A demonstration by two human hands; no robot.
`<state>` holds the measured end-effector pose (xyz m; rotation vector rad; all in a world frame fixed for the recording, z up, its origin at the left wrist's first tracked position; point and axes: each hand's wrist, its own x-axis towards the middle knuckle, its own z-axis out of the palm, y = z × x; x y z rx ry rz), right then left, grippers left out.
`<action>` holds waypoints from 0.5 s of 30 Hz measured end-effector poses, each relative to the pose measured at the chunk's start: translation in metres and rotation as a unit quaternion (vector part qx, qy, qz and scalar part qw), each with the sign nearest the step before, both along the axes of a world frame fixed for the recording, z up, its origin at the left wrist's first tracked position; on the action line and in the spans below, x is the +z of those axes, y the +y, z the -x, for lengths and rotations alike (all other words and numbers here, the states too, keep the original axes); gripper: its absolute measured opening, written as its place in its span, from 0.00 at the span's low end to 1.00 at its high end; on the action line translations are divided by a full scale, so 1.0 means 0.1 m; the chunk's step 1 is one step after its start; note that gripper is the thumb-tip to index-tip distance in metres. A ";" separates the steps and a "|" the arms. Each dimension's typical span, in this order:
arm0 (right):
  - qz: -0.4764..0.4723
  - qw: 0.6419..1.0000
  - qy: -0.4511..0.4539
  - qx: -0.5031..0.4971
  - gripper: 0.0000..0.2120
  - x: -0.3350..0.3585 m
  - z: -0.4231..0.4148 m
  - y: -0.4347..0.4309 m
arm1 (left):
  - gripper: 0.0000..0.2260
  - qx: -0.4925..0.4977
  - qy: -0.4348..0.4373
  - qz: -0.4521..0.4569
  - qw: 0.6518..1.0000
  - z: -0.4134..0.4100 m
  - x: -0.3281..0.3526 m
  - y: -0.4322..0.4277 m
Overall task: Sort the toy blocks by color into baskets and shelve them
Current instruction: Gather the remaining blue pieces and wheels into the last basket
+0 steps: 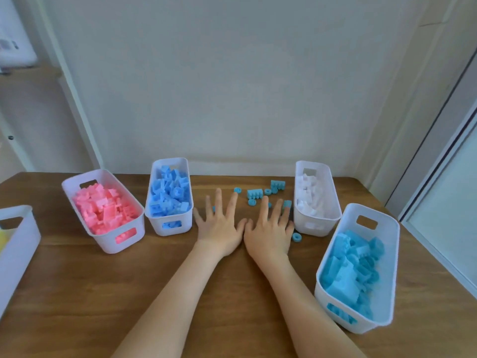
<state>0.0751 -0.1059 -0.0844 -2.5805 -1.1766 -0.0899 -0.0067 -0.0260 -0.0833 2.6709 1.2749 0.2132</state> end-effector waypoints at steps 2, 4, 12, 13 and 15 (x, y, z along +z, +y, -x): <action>0.022 1.000 -0.012 -0.001 0.27 0.00 -0.01 0.03 | 0.27 -0.045 0.003 -0.006 0.999 -0.04 0.00 0.04; 0.031 0.999 -0.029 0.007 0.23 0.03 0.02 0.03 | 0.24 -0.086 0.002 -0.015 0.996 -0.06 0.00 0.09; -0.097 0.988 -0.106 0.054 0.07 -0.12 0.02 0.11 | 0.17 -0.148 -0.029 -0.071 0.986 -0.02 -0.03 0.13; -0.099 0.987 -0.103 0.071 0.08 -0.10 0.02 0.10 | 0.17 -0.142 -0.030 -0.080 0.986 -0.02 -0.03 0.12; -0.083 0.988 -0.088 0.100 0.10 -0.07 -0.01 0.09 | 0.15 -0.133 -0.037 -0.073 0.988 -0.02 -0.02 0.11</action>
